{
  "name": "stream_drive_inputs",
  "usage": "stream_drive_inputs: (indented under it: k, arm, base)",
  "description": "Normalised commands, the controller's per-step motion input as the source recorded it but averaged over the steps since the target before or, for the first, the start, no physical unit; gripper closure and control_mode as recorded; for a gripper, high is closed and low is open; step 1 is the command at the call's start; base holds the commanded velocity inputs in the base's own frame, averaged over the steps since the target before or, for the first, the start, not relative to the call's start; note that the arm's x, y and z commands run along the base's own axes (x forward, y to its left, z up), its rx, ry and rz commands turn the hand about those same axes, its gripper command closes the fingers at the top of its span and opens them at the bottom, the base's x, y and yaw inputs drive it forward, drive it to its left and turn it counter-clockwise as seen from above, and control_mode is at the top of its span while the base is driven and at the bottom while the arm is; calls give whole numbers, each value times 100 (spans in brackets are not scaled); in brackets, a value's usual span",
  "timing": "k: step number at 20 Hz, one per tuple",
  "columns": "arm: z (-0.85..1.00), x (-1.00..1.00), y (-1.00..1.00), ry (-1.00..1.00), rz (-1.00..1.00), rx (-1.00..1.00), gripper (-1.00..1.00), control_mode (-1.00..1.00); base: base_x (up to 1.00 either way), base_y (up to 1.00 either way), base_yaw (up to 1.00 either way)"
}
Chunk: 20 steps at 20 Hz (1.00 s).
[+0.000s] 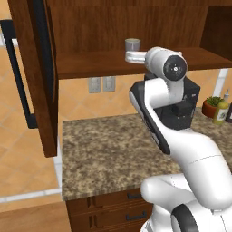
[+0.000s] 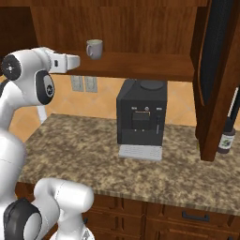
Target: Gather all objects into one cabinet and sort the glasses and bowls to opposite sides.
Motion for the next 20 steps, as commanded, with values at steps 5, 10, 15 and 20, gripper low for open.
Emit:
stream_drive_inputs:
  k: [5, 10, 15, 20]
  arm:
    - [-6, 24, -1, 0, 0, 0, -100, -100]
    - [-4, 35, 0, 0, 0, 0, -100, -100]
    - [0, 43, 0, 10, 0, 0, -100, -100]
    - [-2, 48, 0, 10, 0, 0, -100, -100]
  base:
    - [0, 0, 0]
    - [0, 0, 0]
    - [0, 0, 0]
    - [0, 0, 0]
